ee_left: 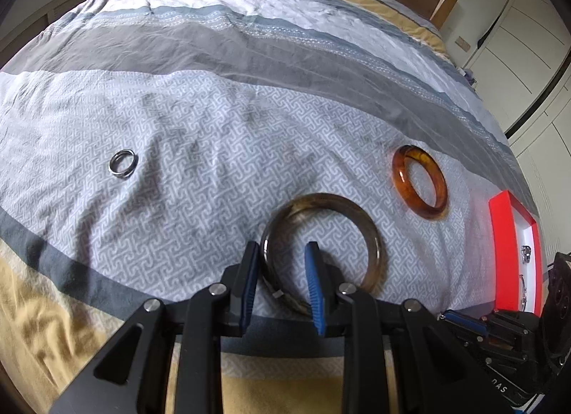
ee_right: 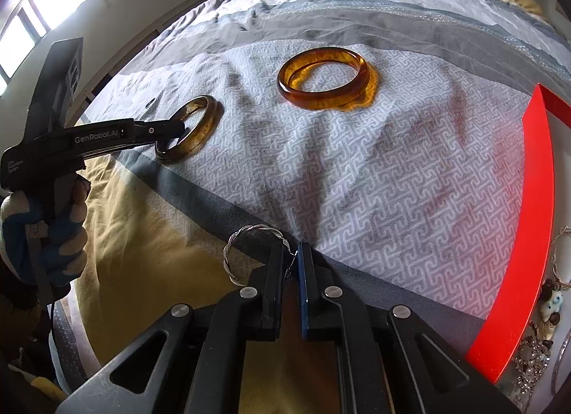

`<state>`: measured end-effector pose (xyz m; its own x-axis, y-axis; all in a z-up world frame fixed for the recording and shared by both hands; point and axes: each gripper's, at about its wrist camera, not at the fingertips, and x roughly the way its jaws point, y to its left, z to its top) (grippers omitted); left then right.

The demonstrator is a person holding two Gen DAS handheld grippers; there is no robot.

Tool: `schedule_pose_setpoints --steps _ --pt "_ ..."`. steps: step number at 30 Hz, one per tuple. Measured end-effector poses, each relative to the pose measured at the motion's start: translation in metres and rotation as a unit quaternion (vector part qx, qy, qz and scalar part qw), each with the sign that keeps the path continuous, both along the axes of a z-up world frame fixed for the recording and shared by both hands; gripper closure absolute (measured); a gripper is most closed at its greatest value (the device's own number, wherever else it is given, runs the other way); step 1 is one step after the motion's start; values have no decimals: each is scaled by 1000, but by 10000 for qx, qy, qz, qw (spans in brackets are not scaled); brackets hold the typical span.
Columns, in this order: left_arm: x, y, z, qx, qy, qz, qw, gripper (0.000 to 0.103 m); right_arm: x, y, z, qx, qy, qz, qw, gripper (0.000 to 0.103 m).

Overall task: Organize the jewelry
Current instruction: 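Grasp the dark tortoiseshell bangle with the left tool while the right tool grasps the silver hoop, then carry the dark bangle and the silver hoop over the red box with both tools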

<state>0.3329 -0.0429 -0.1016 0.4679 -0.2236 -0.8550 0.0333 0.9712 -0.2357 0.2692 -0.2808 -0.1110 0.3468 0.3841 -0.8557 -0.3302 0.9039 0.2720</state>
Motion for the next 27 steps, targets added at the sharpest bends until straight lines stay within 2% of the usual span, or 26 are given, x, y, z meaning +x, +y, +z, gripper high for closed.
schedule_pose_setpoints --steps 3,4,6,13,27 --pt "0 -2 -7 104 -13 18 9999 80 -1 1 0 -35 -73 2 10000 97" --pt "-1 -3 -7 186 -59 45 9998 88 -2 1 0 -46 -95 -6 9999 97" --pt "-3 -3 -8 329 -123 52 9994 94 -3 2 1 -39 -122 -43 9999 97" --pt "-20 -2 8 439 -178 107 9988 95 -15 -5 19 17 -215 -177 9996 97" --pt "-78 -15 77 531 -577 -89 9969 95 -75 -32 101 -27 -816 -505 9954 97"
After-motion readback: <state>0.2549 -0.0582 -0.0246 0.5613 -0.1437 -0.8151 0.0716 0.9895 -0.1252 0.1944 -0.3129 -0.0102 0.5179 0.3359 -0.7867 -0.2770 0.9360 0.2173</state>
